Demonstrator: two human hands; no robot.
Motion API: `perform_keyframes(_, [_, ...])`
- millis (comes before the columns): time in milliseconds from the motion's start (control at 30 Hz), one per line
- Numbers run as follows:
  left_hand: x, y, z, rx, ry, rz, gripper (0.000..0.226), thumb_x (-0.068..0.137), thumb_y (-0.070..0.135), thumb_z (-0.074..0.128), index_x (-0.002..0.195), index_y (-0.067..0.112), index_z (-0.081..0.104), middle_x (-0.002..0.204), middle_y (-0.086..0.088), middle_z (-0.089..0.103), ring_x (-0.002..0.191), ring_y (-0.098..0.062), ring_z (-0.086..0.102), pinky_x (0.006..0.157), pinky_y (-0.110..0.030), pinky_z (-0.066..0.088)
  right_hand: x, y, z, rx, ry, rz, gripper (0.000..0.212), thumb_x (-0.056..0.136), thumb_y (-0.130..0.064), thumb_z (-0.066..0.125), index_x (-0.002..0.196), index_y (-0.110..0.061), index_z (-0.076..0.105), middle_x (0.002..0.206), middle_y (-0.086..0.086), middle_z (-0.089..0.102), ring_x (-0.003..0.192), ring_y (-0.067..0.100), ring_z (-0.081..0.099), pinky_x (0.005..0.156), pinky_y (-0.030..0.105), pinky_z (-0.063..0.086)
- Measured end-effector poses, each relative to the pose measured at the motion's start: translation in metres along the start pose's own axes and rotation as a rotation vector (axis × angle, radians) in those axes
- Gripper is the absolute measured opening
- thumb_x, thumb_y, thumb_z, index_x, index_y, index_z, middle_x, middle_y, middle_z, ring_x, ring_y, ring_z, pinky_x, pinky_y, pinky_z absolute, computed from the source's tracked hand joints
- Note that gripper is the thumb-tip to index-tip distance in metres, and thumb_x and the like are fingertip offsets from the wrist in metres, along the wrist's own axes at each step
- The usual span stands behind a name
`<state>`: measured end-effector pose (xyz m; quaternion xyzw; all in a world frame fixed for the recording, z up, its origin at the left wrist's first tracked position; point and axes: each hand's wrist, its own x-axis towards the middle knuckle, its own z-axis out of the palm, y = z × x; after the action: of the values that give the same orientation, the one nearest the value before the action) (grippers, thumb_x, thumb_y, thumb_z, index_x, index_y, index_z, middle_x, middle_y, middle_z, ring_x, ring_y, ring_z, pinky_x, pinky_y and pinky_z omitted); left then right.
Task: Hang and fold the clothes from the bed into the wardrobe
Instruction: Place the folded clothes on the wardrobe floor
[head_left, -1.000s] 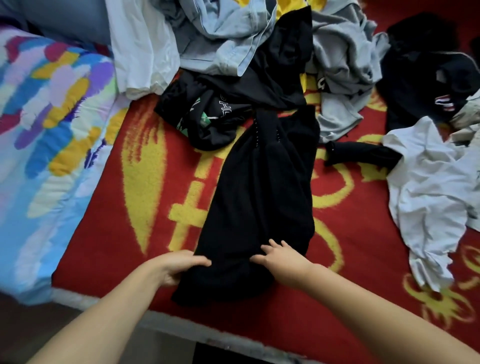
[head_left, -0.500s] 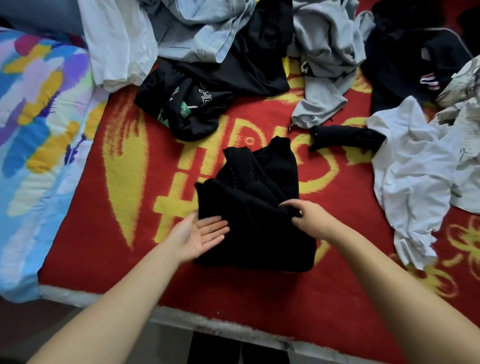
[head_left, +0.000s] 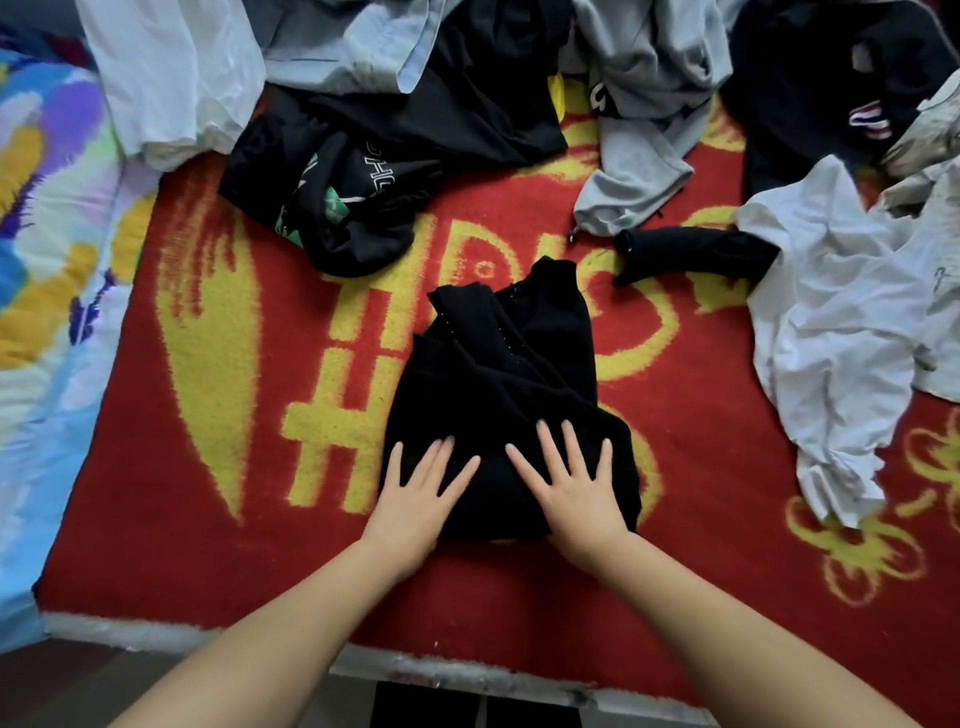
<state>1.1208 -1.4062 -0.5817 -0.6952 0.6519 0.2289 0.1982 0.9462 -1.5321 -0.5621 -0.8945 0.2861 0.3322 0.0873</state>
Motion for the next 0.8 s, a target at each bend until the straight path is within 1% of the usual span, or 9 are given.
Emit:
perform_keyframes(133, [0.007,0.016,-0.021,-0.041,-0.019,0.005,0.074,0.096,0.006,0.036,0.151,0.015,-0.012,0.152,-0.029,0.016,0.141,-0.037,0.022,0.117,-0.045,0.016,-0.010,-0.009,-0.009,0.037,-0.098,-0.038,0.096,0.090,0.000,0.050,0.149,-0.029,-0.020,0.158,0.015,-0.019,0.142,0.045,-0.018,0.111,0.066,0.003])
perform_keyframes(200, [0.008,0.009,-0.041,-0.130,-0.106,0.068,0.071,0.092,0.007,0.044,0.153,0.022,0.010,0.142,-0.020,0.041,0.126,-0.034,0.046,0.104,-0.039,0.038,-0.017,-0.007,-0.027,0.082,-0.254,-0.110,0.089,0.092,0.003,0.045,0.152,-0.031,-0.010,0.160,0.012,-0.010,0.145,0.043,-0.010,0.112,0.064,0.007])
perform_keyframes(267, [0.003,-0.004,-0.062,-0.263,-0.270,0.198,0.068,0.085,0.009,0.046,0.147,0.030,0.031,0.132,-0.010,0.056,0.115,-0.029,0.056,0.093,-0.033,0.044,-0.023,0.002,-0.048,0.213,-0.446,-0.219,0.081,0.092,-0.002,0.043,0.153,-0.035,0.000,0.161,0.010,0.007,0.146,0.038,0.009,0.112,0.058,0.022])
perform_keyframes(333, [-0.001,-0.022,-0.088,-0.451,-0.520,0.238,0.062,0.078,0.007,0.044,0.135,0.032,0.050,0.122,-0.004,0.064,0.103,-0.021,0.060,0.080,-0.024,0.044,-0.023,0.017,-0.076,0.403,-0.560,-0.312,0.070,0.090,-0.011,0.046,0.150,-0.035,0.021,0.149,0.007,0.038,0.130,0.027,0.042,0.095,0.037,0.042])
perform_keyframes(400, [0.007,-0.045,-0.112,-0.622,-0.634,0.187,0.049,0.076,0.005,0.046,0.118,0.024,0.062,0.112,-0.007,0.067,0.089,-0.018,0.060,0.071,-0.026,0.043,-0.014,0.033,-0.106,0.519,-0.529,-0.296,0.059,0.088,-0.015,0.050,0.144,-0.030,0.037,0.140,-0.002,0.050,0.118,0.018,0.052,0.085,0.025,0.041])
perform_keyframes(567, [0.073,-0.089,-0.149,-0.675,-0.179,-0.032,0.024,0.080,0.010,0.052,0.102,0.018,0.060,0.101,-0.007,0.067,0.086,-0.023,0.061,0.067,-0.029,0.046,0.054,0.074,-0.148,0.587,-0.105,-0.045,0.053,0.089,-0.008,0.045,0.138,-0.027,0.044,0.138,0.000,0.050,0.119,0.021,0.049,0.097,0.031,0.040])
perform_keyframes(633, [0.094,-0.081,-0.144,-0.452,0.044,-0.123,0.036,0.086,0.015,0.050,0.121,0.022,0.054,0.121,-0.008,0.060,0.109,-0.026,0.055,0.092,-0.039,0.042,0.071,0.075,-0.136,0.491,0.060,0.125,0.050,0.094,-0.011,0.039,0.143,-0.025,0.039,0.143,0.004,0.046,0.131,0.026,0.040,0.113,0.052,0.024])
perform_keyframes(700, [0.099,-0.057,-0.128,-0.193,0.278,-0.178,0.048,0.095,0.026,0.043,0.142,0.022,0.038,0.146,-0.010,0.041,0.137,-0.027,0.032,0.113,-0.055,0.012,0.071,0.057,-0.113,0.435,0.225,0.228,0.047,0.100,-0.024,0.034,0.147,-0.022,0.033,0.148,0.004,0.038,0.141,0.024,0.026,0.114,0.062,0.004])
perform_keyframes(800, [0.086,-0.009,-0.101,-0.205,0.386,-0.126,0.059,0.097,0.043,0.012,0.152,0.023,0.014,0.160,-0.004,0.012,0.148,-0.020,0.004,0.113,-0.057,-0.006,0.054,0.014,-0.075,0.353,0.387,0.223,0.053,0.102,-0.038,0.025,0.153,-0.025,0.015,0.162,-0.002,0.006,0.149,0.019,-0.008,0.109,0.061,-0.015])
